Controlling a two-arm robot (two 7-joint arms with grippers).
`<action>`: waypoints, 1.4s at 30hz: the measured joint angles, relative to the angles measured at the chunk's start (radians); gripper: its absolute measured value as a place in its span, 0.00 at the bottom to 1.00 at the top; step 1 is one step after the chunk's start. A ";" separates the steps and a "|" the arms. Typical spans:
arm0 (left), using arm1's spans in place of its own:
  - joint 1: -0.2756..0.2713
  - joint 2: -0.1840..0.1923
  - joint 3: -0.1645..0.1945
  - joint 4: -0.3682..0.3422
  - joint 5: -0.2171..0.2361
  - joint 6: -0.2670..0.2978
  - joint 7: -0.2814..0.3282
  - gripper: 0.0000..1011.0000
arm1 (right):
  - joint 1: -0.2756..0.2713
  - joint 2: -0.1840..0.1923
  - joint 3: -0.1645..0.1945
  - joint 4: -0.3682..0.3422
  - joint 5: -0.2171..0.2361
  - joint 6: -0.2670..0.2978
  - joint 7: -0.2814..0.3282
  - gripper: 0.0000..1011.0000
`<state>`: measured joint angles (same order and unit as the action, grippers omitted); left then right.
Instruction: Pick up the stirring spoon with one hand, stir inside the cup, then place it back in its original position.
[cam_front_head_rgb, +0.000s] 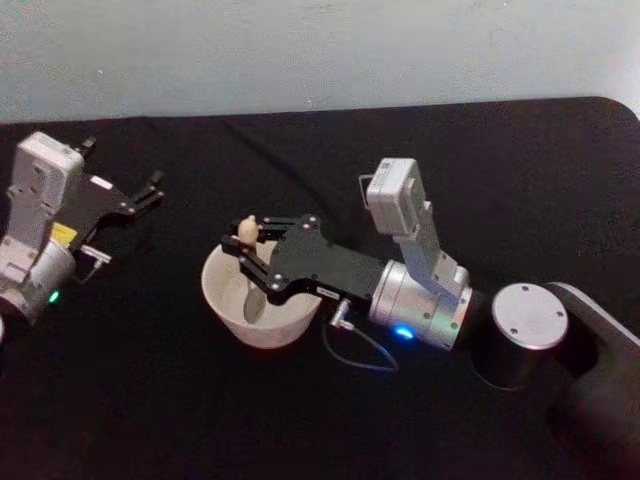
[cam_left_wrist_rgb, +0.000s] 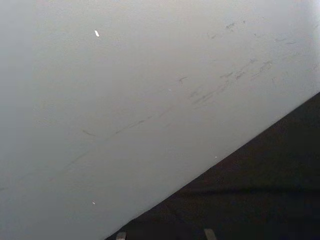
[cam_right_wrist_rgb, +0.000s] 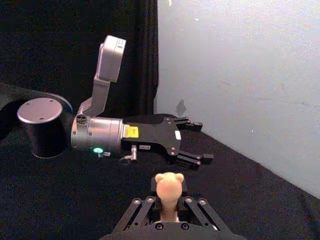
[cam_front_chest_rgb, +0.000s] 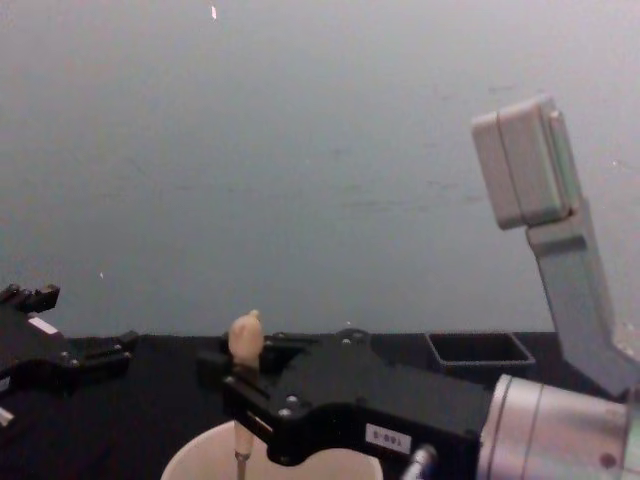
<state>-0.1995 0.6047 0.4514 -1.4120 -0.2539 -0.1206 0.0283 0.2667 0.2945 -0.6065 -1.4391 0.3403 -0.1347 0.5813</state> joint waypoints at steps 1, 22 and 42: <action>0.000 0.000 0.000 0.000 0.000 0.000 0.000 0.99 | 0.003 -0.003 0.000 0.004 -0.001 -0.001 -0.001 0.17; 0.000 0.000 0.000 0.000 0.000 0.000 0.000 0.99 | 0.040 -0.034 0.036 0.078 -0.030 -0.015 -0.049 0.17; 0.000 0.000 0.000 0.000 0.000 0.000 0.000 0.99 | -0.028 0.029 0.065 -0.016 -0.007 -0.002 -0.030 0.17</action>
<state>-0.1995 0.6047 0.4514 -1.4120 -0.2539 -0.1205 0.0283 0.2388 0.3232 -0.5412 -1.4553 0.3331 -0.1366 0.5511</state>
